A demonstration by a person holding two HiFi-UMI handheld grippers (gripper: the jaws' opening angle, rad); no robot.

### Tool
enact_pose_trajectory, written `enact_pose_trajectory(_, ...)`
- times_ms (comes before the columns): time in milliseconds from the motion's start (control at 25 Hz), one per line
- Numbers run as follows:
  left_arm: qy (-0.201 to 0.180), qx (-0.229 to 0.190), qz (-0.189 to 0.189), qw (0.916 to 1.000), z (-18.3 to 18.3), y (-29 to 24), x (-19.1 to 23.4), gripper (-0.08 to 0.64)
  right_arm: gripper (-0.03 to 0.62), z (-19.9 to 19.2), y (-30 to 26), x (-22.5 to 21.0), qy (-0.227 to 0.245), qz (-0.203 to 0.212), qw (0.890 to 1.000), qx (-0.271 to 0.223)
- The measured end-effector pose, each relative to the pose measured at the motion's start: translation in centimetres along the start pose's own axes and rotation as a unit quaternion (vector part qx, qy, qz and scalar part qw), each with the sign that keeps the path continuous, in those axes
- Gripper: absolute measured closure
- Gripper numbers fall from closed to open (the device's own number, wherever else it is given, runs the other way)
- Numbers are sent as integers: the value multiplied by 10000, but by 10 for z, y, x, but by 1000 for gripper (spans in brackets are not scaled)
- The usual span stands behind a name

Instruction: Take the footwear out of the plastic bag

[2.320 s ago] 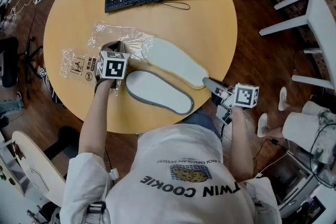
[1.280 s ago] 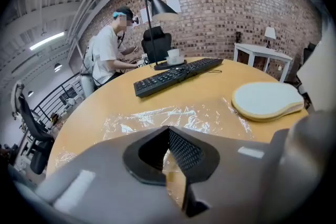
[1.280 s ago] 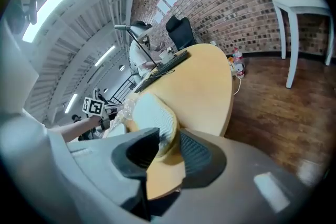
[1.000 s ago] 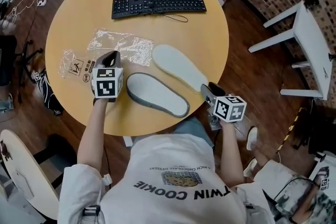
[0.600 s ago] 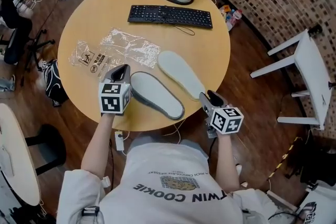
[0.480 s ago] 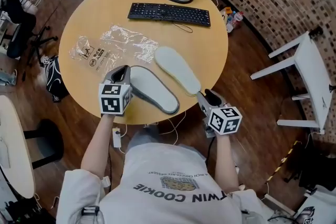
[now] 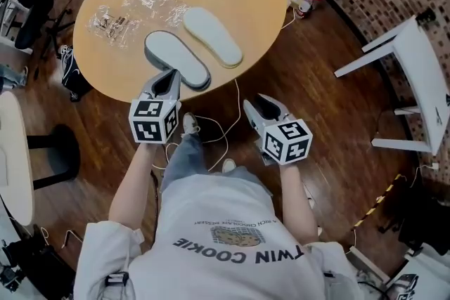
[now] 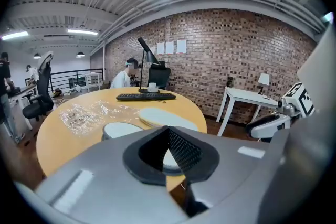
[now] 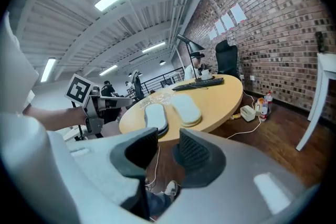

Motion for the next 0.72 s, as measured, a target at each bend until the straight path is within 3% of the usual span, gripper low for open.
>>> enact_pose_trajectory(400, -140, 215, -232, 9994, -44, 60, -85, 557, 520, -13, 44, 62, 320, 144, 9993, -85)
enact_pose_trajectory(720, 77, 117, -344, 9993, -92, 138, -95, 557, 551, -36, 54, 165, 809, 420, 9958, -63)
Point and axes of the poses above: the fingertips, and each gripper's own axes: y backward along the fingers, x to its left, z out of its top, the point moved 2 cm from there along y, backward along the fingers, and after that the axes turned 5 degrees about y, right-handed, at the moved point
